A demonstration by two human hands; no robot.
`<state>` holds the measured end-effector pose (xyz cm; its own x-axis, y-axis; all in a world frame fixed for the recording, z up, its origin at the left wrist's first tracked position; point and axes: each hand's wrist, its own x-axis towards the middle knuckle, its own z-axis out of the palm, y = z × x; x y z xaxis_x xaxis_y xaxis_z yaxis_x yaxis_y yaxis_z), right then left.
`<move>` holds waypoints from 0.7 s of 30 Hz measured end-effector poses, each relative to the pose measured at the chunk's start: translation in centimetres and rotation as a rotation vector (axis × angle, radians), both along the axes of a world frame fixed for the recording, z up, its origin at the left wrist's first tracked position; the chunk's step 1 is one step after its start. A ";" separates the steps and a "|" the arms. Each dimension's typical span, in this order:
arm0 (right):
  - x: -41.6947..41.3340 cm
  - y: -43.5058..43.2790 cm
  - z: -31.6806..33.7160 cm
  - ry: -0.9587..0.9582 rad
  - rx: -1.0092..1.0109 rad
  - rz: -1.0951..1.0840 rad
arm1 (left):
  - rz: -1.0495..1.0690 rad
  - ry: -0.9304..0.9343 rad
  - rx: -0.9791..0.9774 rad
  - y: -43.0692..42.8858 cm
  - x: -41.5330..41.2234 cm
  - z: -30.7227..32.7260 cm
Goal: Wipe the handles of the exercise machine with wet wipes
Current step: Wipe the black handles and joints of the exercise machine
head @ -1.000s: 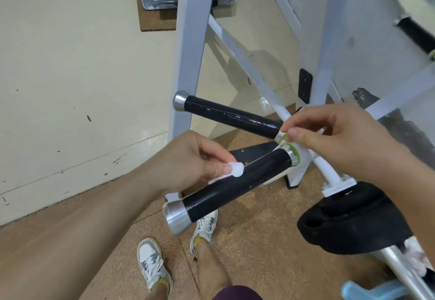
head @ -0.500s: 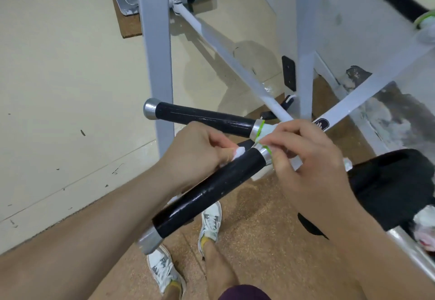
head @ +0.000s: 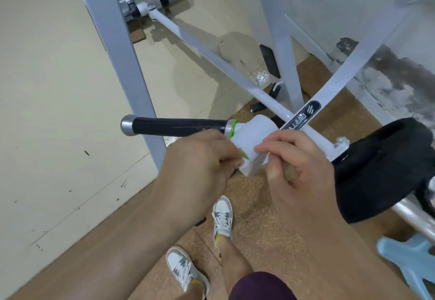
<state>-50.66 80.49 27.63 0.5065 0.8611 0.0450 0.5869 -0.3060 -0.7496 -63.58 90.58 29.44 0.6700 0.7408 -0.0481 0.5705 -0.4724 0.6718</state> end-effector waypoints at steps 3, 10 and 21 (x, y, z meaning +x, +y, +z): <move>-0.7 -0.1 0.0 0.047 0.036 0.000 | -0.069 0.016 0.035 0.2 0.1 0.1; -1.3 1.0 1.3 0.207 -0.087 -0.081 | 0.272 0.148 -0.567 2.2 0.4 -2.8; -7.1 3.0 8.3 0.833 -0.291 -0.024 | 0.403 -0.495 -0.924 0.7 -7.0 5.4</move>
<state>-57.81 83.51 35.97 0.2947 0.7697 -0.5663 -0.1241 -0.5568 -0.8213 -70.59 91.29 34.81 0.4874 0.7253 -0.4861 0.1420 0.4834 0.8638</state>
